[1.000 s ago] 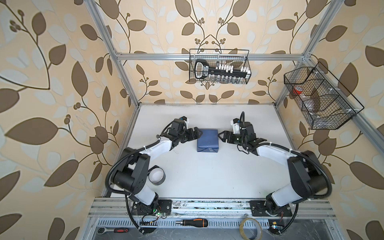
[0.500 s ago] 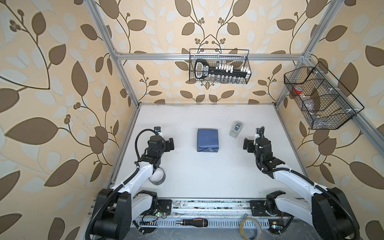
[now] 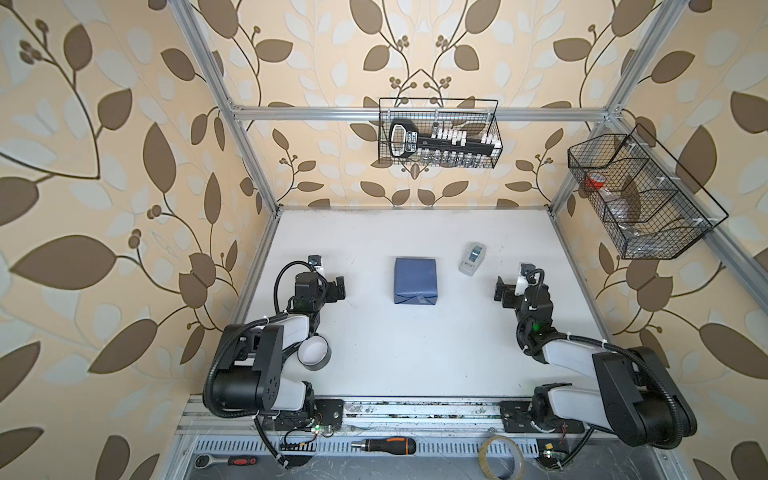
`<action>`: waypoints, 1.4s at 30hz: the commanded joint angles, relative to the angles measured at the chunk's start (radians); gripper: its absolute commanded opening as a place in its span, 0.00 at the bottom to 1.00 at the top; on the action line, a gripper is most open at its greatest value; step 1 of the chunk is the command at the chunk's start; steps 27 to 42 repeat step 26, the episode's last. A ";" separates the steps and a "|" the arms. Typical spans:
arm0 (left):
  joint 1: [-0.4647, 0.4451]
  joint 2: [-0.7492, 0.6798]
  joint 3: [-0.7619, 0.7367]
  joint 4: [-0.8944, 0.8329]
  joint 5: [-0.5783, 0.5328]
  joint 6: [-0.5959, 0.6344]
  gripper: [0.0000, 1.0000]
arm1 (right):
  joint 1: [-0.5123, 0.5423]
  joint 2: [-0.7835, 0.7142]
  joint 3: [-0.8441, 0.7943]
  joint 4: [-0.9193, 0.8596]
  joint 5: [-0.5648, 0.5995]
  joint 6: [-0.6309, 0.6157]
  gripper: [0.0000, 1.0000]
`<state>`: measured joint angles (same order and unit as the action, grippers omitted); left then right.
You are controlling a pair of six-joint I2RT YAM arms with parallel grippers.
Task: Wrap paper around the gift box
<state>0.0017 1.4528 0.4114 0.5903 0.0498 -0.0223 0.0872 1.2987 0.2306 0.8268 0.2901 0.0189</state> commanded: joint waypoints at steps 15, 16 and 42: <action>0.012 0.049 -0.009 0.121 0.005 0.025 0.99 | -0.035 0.046 -0.085 0.256 0.032 0.040 1.00; 0.011 0.047 -0.009 0.120 0.005 0.025 0.99 | -0.035 0.044 -0.084 0.249 0.028 0.040 1.00; 0.011 0.046 -0.011 0.121 0.005 0.026 0.99 | -0.026 0.046 -0.076 0.236 0.003 0.017 1.00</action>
